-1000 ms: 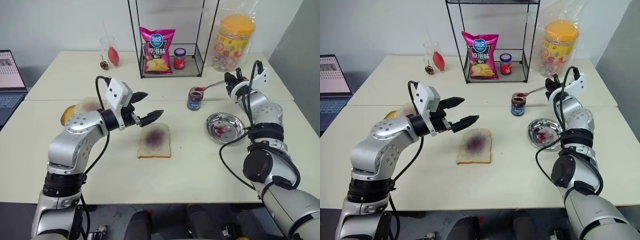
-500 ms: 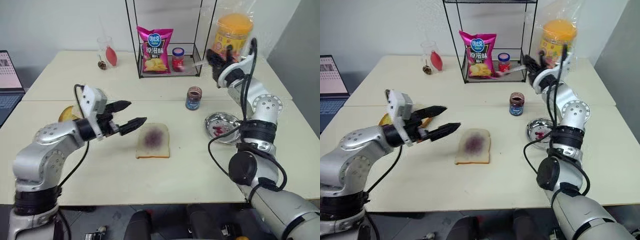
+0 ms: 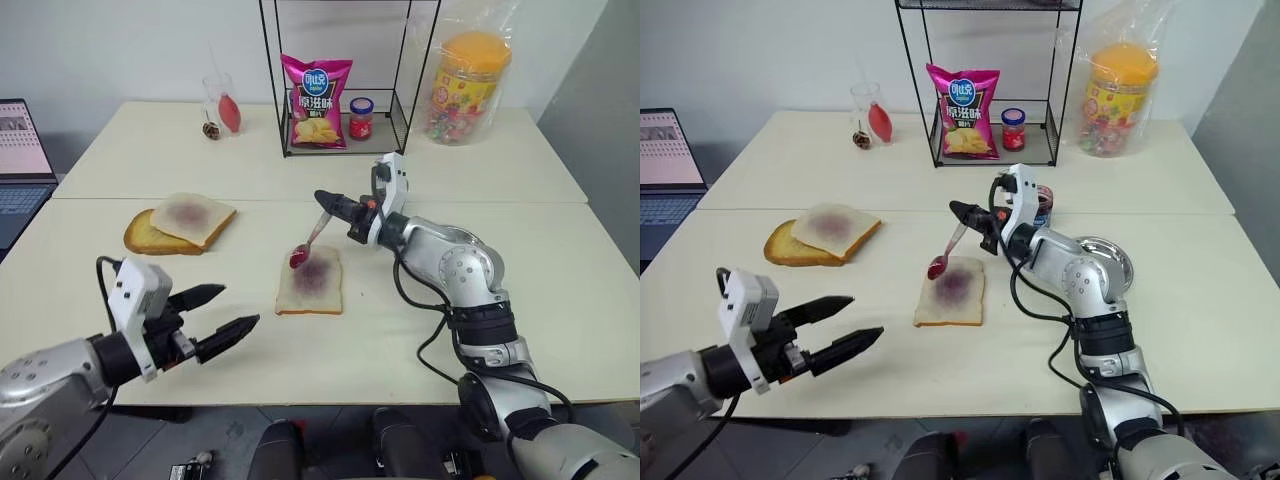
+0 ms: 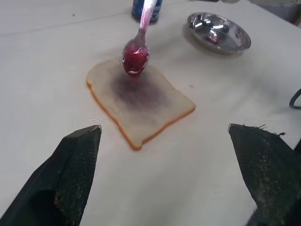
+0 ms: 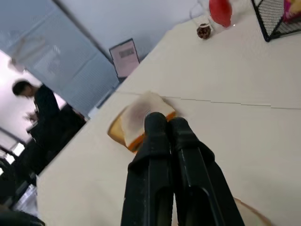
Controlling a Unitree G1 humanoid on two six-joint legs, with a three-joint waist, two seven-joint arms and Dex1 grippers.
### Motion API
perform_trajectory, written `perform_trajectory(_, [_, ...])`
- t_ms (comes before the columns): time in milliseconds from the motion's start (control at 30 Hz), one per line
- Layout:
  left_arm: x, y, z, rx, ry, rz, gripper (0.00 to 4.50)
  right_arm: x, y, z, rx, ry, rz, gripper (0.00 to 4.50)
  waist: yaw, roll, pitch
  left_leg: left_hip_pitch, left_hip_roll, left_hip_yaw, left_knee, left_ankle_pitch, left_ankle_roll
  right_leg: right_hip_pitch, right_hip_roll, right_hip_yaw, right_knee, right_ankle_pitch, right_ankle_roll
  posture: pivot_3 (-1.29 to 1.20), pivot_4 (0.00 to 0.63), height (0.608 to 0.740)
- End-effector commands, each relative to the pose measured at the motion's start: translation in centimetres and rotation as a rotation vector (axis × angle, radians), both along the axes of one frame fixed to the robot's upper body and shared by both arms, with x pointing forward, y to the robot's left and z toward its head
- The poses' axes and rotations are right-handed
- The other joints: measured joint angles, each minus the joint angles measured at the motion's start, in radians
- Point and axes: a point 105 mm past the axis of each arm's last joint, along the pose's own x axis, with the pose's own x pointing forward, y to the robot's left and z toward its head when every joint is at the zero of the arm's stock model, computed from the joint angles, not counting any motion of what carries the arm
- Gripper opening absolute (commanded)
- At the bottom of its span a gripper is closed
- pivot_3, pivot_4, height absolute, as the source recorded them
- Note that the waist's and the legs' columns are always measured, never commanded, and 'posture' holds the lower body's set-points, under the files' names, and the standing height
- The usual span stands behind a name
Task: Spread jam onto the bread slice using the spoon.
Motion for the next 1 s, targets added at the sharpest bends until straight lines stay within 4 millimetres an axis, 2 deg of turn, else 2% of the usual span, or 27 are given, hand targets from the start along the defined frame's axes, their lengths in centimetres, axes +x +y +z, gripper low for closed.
perform_trajectory(33, [-1.1, 0.7, 0.3, 0.044, -0.028, 0.011, 4.50, -1.2, 0.7, 1.2, -0.029, -0.169, 0.046, 0.02, -0.001, 0.000, 0.000, 0.000, 0.000, 0.000, 0.000, 0.000, 0.000, 0.000, 0.000, 0.000, 0.000, -0.001, -0.001, 0.00, 0.150, 0.740])
perform_trajectory(333, [-0.5, 0.8, 0.6, 0.033, -0.060, 0.017, 4.50, -2.4, 1.5, -0.6, -0.169, -0.352, 0.103, 0.02, 0.001, -0.001, 0.000, 0.001, 0.000, 0.000, -0.002, 0.000, 0.000, 0.000, 0.001, 0.000, 0.001, -0.002, -0.004, 0.00, 0.150, 0.740])
perform_trajectory(533, [0.0, 0.7, 0.8, 0.033, -0.077, 0.006, 4.50, -2.3, 1.2, -0.4, -0.235, -0.474, 0.104, 0.02, 0.002, -0.001, 0.000, 0.001, 0.000, 0.000, -0.002, 0.000, 0.000, 0.000, 0.001, -0.001, 0.001, -0.002, -0.004, 0.00, 0.150, 0.740])
perform_trajectory(767, [0.6, 0.7, 0.9, 0.038, -0.087, -0.003, 4.50, -0.8, 0.1, 0.8, -0.240, -0.524, 0.042, 0.02, 0.002, -0.001, -0.001, 0.001, 0.000, 0.000, -0.001, 0.000, 0.000, 0.000, 0.001, 0.000, 0.001, -0.002, -0.003, 0.00, 0.150, 0.740])
perform_trajectory(900, [0.8, 0.7, 1.0, 0.046, -0.092, -0.009, 4.50, -0.2, -0.3, 1.4, -0.163, -0.433, 0.021, 0.02, 0.002, -0.001, 0.000, 0.001, 0.000, 0.000, -0.002, 0.000, 0.000, 0.000, 0.001, 0.000, 0.001, -0.002, -0.004, 0.00, 0.150, 0.740])
perform_trajectory(1000, [0.9, 0.6, 1.0, 0.047, -0.092, -0.016, 4.50, 0.3, -0.3, 1.9, 0.023, -0.179, 0.019, 0.02, 0.002, -0.001, 0.000, 0.001, 0.001, 0.000, -0.002, 0.000, 0.000, 0.000, 0.001, 0.000, 0.002, -0.002, -0.004, 0.00, 0.150, 0.740])
